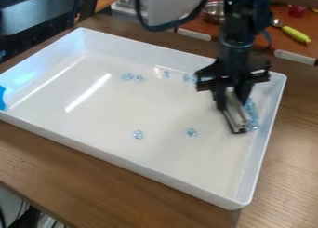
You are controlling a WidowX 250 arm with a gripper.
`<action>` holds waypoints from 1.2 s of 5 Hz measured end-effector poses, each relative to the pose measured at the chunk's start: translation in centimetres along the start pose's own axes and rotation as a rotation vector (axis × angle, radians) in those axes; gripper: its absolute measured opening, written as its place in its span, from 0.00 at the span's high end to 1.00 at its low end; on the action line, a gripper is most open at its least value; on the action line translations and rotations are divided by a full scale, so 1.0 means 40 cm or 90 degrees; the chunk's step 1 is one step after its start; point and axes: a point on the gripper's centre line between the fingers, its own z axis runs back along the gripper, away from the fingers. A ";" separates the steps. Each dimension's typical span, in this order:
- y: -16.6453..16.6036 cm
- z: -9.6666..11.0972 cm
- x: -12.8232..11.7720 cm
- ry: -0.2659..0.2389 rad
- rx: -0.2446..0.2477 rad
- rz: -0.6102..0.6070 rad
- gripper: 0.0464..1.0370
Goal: Sweep into pile
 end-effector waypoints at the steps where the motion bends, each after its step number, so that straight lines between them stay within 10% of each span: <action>1: -0.037 0.034 0.014 -0.010 -0.024 -0.003 0.66; 3: 0.121 0.236 0.101 -0.035 -0.088 0.039 0.66; 6: 0.455 0.201 0.059 -0.040 0.001 -0.018 0.66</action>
